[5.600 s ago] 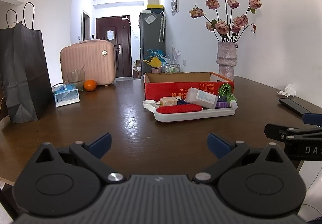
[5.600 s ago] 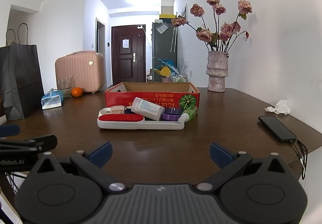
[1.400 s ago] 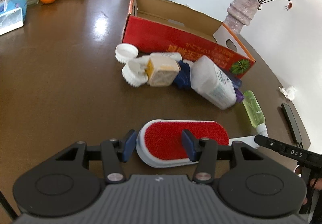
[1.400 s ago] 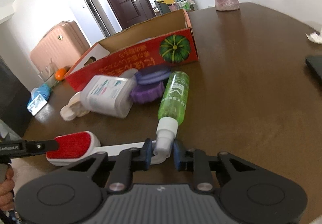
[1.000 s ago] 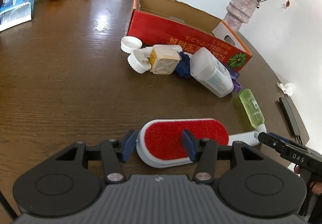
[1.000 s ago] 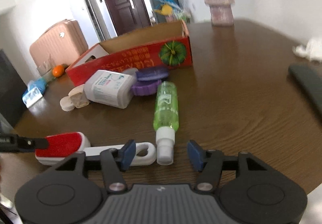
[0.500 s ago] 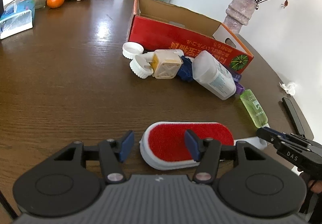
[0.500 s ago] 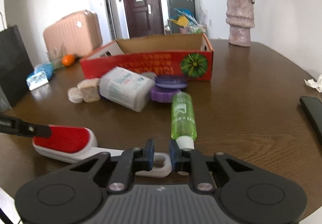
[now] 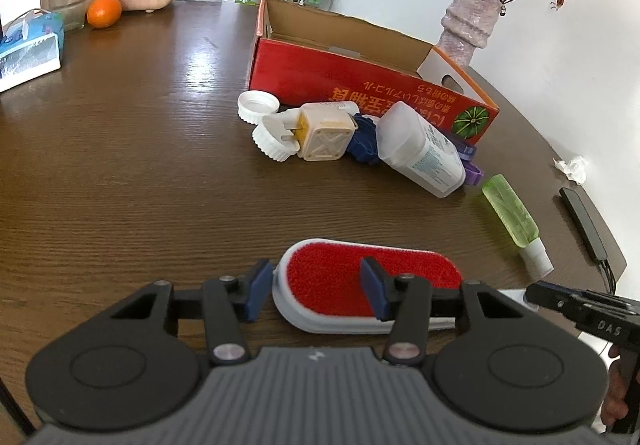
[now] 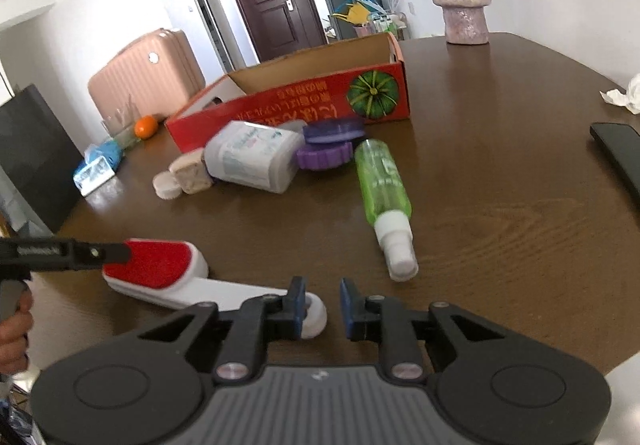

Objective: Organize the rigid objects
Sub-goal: 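Lift the red lint brush with both tools and carry it over the cardboard box, then open both tools to drop the red lint brush into the box, then grasp the white ridged bottle cap with the left tool while the right tool grasps the white cube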

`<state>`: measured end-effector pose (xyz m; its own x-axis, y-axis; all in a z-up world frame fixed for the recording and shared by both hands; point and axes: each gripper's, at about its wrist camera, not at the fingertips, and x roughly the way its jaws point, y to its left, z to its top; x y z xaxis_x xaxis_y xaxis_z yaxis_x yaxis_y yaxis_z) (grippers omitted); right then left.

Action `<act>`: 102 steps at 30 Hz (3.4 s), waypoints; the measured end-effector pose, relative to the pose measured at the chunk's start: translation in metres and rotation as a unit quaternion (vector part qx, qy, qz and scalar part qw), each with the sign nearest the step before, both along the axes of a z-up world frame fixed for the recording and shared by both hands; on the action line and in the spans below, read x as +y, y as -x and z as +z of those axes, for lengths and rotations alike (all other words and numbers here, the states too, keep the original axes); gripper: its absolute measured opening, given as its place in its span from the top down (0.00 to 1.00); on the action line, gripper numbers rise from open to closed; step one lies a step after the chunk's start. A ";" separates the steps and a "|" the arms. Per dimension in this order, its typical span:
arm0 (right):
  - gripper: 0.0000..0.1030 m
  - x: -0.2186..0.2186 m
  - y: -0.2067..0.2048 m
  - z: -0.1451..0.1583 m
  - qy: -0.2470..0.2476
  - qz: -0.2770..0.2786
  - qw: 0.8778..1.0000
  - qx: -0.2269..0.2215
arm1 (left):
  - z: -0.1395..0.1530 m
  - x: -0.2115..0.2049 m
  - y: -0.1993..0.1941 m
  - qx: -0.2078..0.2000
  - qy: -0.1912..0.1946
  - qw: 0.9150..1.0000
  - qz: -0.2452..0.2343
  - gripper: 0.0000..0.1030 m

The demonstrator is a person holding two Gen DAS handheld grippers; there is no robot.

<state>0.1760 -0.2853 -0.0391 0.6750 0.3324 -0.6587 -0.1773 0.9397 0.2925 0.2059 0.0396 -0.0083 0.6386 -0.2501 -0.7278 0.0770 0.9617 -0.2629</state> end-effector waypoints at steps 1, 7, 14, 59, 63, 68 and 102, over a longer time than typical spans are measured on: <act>0.80 0.001 0.000 -0.001 0.001 0.000 1.000 0.003 | 0.001 -0.001 0.001 -0.001 -0.001 1.000 0.000 0.52; 0.79 -0.001 -0.004 -0.004 -0.007 -0.007 1.000 0.010 | 0.001 -0.002 0.003 -0.001 0.003 1.000 -0.003 0.52; 0.82 -0.005 -0.011 -0.005 -0.017 -0.008 1.000 0.012 | -0.001 0.005 -0.002 0.014 0.020 1.000 -0.016 0.49; 0.87 -0.007 -0.312 0.063 -0.022 0.003 0.996 0.082 | 0.055 -0.001 -0.277 0.072 0.002 0.997 -0.014 0.53; 0.91 0.007 -0.313 0.056 -0.010 0.029 0.996 0.086 | 0.040 -0.004 -0.282 0.101 0.005 0.994 -0.034 0.58; 0.90 0.028 -0.309 0.055 0.049 0.047 0.995 0.072 | 0.044 -0.014 -0.278 0.095 -0.022 0.994 -0.045 0.56; 0.69 0.012 -0.067 0.036 0.060 0.068 0.992 0.083 | 0.035 0.028 -0.056 0.100 -0.094 0.989 -0.048 0.27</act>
<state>0.2428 -0.2737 -0.0027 0.5075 0.3258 -0.7977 -0.2632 0.9401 0.2166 0.2623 0.0674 0.0264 0.4577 -0.1515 -0.8761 0.1348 0.9858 -0.1001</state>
